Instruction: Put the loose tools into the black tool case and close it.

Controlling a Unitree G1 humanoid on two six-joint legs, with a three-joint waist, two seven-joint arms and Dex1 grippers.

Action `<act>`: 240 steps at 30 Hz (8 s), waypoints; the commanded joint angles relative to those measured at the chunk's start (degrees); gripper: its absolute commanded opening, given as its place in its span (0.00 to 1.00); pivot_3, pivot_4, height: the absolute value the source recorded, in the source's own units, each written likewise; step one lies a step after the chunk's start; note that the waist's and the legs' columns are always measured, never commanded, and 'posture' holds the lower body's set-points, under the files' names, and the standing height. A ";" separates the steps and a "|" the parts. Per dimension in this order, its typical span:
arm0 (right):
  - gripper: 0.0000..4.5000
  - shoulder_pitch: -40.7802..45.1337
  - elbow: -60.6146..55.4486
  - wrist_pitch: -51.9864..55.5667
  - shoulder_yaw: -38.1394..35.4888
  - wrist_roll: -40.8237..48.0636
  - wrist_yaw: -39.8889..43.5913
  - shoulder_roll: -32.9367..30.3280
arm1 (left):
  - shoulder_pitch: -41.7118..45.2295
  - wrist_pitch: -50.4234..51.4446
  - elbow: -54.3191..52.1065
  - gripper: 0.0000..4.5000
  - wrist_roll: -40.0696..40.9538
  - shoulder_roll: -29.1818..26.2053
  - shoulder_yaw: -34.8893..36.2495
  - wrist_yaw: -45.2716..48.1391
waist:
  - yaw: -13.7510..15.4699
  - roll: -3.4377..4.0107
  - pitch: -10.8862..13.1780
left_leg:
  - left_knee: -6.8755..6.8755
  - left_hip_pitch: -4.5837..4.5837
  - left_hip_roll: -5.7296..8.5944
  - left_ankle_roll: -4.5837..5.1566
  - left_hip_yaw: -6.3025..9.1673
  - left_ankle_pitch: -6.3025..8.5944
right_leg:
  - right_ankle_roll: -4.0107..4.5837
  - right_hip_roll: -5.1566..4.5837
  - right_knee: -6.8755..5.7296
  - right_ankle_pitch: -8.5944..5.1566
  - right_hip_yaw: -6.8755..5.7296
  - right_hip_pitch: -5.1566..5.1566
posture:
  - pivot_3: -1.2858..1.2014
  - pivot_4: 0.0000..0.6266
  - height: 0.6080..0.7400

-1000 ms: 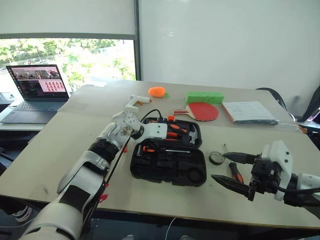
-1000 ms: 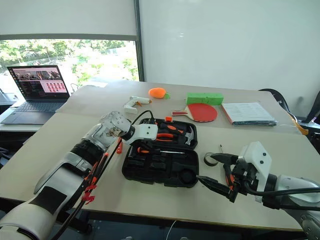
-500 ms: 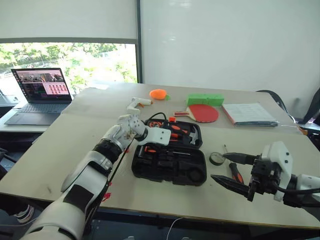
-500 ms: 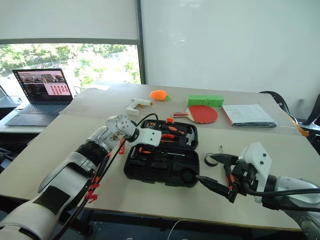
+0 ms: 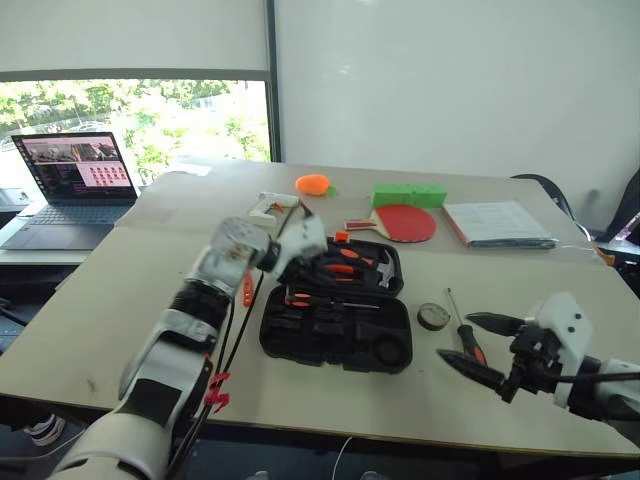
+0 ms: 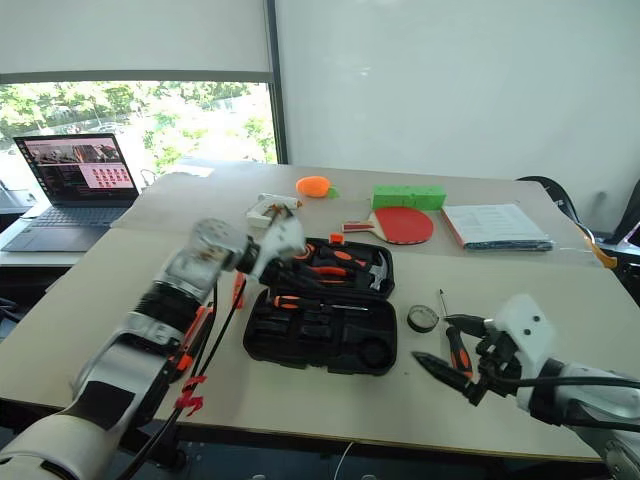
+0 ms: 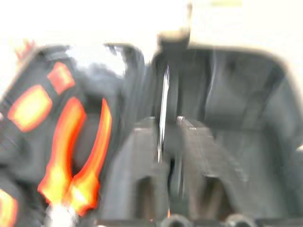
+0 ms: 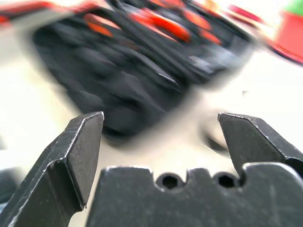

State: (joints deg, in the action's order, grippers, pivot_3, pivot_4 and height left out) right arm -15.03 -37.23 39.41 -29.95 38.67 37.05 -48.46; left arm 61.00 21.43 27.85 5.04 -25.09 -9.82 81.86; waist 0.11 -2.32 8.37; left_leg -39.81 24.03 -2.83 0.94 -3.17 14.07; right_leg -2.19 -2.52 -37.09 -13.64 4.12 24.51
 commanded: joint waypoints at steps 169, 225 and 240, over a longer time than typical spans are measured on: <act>0.00 56.23 29.21 -2.82 37.38 -24.17 25.56 16.20 | -24.36 18.37 -32.31 1.00 21.51 -32.04 13.59 -9.97 | -1.52 0.52 0.56 | 0.03 -0.29 0.05 -0.12 0.15 -0.07 | 0.27 0.08 -0.66 -0.20 0.04 0.12 | 0.52 0.24 0.97; 0.99 43.10 -4.09 8.07 24.45 4.37 4.00 7.65 | 17.81 57.72 30.57 1.00 5.76 3.10 13.29 -68.96 | -0.81 -0.04 0.83 | 0.06 0.31 0.16 -0.18 0.24 -0.08 | 0.26 -0.02 -0.58 -0.16 -0.10 0.64 | 0.52 0.24 0.97; 1.00 41.95 -5.32 8.29 22.92 7.86 0.43 6.21 | 18.46 49.44 41.59 0.10 5.35 5.37 22.69 -77.09 | -0.25 -0.02 0.82 | -0.01 0.17 0.27 -0.29 0.31 -0.15 | 0.15 -0.10 -0.62 -0.08 -0.10 0.45 | 0.52 0.24 0.97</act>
State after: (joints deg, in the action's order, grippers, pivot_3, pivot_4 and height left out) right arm 26.49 -40.77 47.89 -5.09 45.45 38.16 -41.64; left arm 79.34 70.29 67.44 9.58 -20.92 11.74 5.04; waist -0.15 -2.34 9.19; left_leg -39.82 24.20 -2.56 0.65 -2.87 13.92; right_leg -2.04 -2.62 -37.70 -13.73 4.01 24.95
